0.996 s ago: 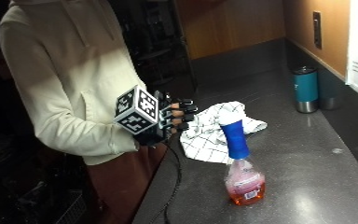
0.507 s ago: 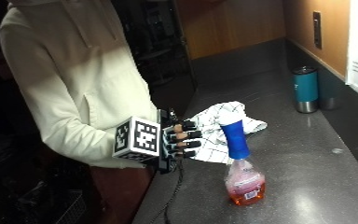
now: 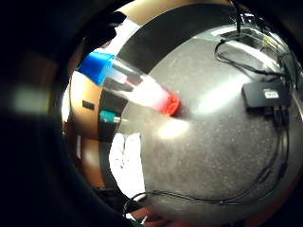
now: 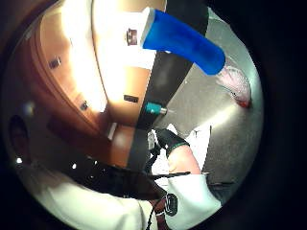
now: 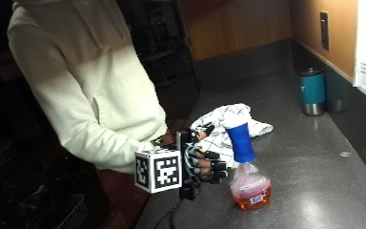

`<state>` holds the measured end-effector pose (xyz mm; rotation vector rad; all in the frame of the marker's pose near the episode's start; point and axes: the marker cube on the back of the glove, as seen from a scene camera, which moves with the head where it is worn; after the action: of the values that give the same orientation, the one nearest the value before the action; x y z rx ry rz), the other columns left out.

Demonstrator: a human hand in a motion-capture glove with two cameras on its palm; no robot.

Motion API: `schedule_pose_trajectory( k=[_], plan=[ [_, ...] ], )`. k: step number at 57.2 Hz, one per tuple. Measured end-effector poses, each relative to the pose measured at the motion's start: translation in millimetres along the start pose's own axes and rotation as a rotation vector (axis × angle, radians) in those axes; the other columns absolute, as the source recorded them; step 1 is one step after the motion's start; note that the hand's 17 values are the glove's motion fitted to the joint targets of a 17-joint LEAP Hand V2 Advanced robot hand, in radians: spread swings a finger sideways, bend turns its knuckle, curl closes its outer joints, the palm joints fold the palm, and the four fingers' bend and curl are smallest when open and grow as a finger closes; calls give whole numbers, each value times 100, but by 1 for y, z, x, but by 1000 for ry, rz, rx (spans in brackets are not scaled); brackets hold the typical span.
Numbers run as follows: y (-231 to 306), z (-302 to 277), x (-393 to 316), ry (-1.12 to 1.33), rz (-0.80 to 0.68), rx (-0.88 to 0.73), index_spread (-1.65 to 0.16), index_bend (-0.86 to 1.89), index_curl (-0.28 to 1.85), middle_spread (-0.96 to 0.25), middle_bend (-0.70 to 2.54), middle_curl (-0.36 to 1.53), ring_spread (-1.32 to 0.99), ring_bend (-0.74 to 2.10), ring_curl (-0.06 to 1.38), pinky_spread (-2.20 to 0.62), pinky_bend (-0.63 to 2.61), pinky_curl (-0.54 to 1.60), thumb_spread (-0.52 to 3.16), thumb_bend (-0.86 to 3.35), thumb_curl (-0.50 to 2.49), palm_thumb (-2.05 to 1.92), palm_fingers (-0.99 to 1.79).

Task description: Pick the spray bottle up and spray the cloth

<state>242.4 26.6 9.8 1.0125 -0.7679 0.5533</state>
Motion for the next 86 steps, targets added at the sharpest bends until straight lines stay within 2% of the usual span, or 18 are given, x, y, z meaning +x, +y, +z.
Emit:
schedule_pose_trajectory(
  k=[10, 29, 63, 73, 86],
  plan=[
    [-10, 13, 10, -66, 92, 48, -31, 12, 21, 0, 21, 35, -4, 37, 31, 10, 39, 37, 89, -3, 41, 63, 24],
    [-30, 35, 24, -109, 174, 63, -31, 11, 20, -1, 21, 35, -4, 39, 31, 10, 41, 37, 88, -3, 40, 64, 23],
    [-45, 60, 29, -117, 222, 70, -32, 10, 19, -2, 21, 36, -5, 46, 32, 6, 44, 36, 86, -3, 40, 68, 25],
    [-50, 64, 33, -90, 239, 113, -32, 12, 19, -4, 27, 37, -6, 51, 32, 5, 40, 35, 85, -3, 40, 70, 40],
    [-58, 65, 38, -32, 248, 144, -31, 17, 23, -10, 28, 38, -15, 56, 35, -1, 35, 34, 82, -2, 41, 76, 79]
  ],
)
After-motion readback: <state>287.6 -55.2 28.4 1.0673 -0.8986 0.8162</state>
